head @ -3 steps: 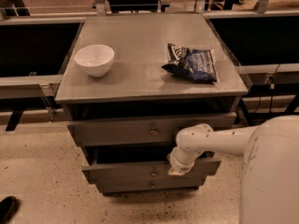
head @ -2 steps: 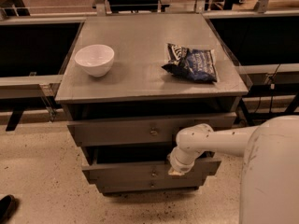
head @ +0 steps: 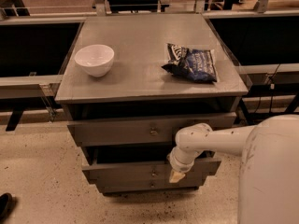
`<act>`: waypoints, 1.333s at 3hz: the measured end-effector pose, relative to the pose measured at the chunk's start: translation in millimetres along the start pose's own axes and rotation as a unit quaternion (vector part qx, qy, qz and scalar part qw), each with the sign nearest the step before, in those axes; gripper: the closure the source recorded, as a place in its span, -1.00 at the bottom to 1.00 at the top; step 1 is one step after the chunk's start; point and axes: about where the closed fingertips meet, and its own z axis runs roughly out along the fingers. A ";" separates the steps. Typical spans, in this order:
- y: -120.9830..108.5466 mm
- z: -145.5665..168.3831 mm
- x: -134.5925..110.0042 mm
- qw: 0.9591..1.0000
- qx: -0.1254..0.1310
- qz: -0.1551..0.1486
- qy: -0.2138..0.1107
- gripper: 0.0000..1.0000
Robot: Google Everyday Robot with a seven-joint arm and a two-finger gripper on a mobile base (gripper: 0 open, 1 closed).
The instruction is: Open middle drawer
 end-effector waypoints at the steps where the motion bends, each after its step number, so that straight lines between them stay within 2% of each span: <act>1: -0.1 0.0 0.0 1.000 0.000 0.000 0.000 -1.00; 2: 1.8 0.5 3.5 1.000 0.001 0.002 0.005 -1.00; 3: 1.9 0.5 3.7 1.000 0.001 0.002 0.005 -0.66; 4: 3.2 6.4 6.8 1.000 -0.014 -0.004 0.013 -0.21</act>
Offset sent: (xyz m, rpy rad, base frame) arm -0.0004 -0.0084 0.0003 -0.0213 -0.0129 -0.0146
